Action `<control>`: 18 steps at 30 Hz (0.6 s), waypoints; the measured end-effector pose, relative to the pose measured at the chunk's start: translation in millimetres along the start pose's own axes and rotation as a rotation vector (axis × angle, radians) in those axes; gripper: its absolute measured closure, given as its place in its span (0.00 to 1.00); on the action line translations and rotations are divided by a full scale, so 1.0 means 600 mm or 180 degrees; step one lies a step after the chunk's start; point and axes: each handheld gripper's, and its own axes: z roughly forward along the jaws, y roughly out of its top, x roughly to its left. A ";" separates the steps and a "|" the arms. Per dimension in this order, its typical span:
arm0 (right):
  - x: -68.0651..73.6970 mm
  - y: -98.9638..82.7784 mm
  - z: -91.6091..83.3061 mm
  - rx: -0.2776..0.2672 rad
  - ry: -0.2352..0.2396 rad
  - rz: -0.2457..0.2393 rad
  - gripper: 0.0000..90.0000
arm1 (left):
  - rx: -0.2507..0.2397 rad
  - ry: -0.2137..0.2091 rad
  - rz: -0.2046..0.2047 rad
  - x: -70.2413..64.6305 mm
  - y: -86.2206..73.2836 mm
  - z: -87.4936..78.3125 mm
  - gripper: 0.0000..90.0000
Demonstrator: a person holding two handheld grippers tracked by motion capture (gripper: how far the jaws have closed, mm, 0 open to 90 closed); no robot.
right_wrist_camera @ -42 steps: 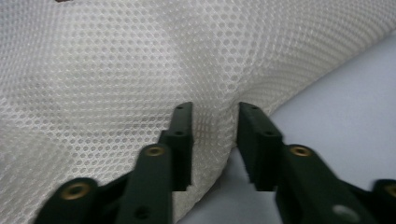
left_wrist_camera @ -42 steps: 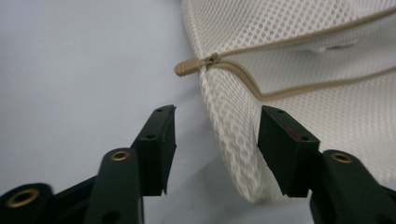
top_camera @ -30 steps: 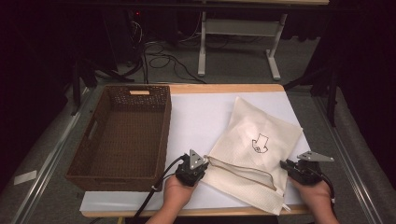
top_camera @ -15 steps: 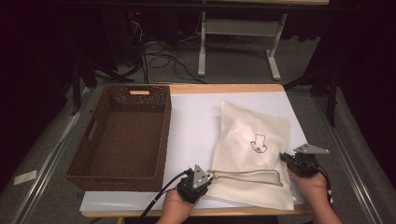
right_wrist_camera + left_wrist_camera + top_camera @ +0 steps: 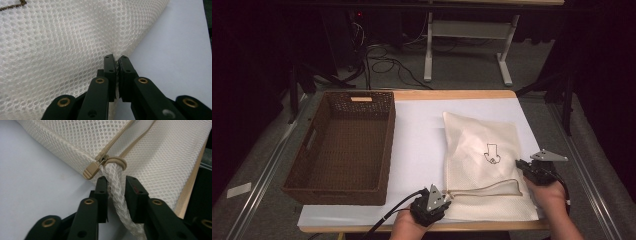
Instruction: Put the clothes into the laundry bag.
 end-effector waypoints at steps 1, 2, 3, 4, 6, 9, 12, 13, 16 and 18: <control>0.002 -0.001 0.000 0.0018 0.0015 0.0030 0.97 | -0.0023 0.0041 0.0004 0.000 0.000 0.000 0.76; 0.002 -0.001 0.001 0.0017 0.0016 0.0035 0.97 | -0.0039 0.0082 -0.0002 0.000 0.000 -0.001 0.72; 0.002 -0.002 0.001 0.0027 0.0019 0.0039 0.96 | -0.0038 0.0113 -0.0018 0.001 0.001 -0.003 0.67; 0.002 -0.002 0.002 0.0033 0.0024 0.0034 0.95 | -0.0049 0.0128 -0.0037 0.003 0.002 -0.005 0.64; 0.001 -0.003 0.002 0.0031 0.0036 0.0041 0.91 | -0.0080 0.0188 -0.0057 0.005 0.003 -0.010 0.58; 0.001 -0.003 -0.007 -0.0044 0.0064 0.0140 0.77 | -0.0182 0.0325 -0.0144 0.014 0.006 -0.025 0.46; 0.006 -0.003 -0.026 -0.0210 0.0031 0.0143 0.64 | -0.0290 0.0420 -0.0291 0.029 0.010 -0.043 0.35; 0.009 -0.002 -0.035 -0.0294 0.0036 0.0121 0.60 | -0.0305 0.0431 -0.0315 0.032 0.011 -0.048 0.32; 0.023 0.001 -0.055 -0.0448 0.0078 0.0090 0.49 | -0.0395 0.0447 -0.0347 0.041 0.013 -0.068 0.24; 0.034 0.005 -0.068 -0.0537 0.0152 0.0084 0.39 | -0.0461 0.0453 -0.0314 0.044 0.014 -0.084 0.16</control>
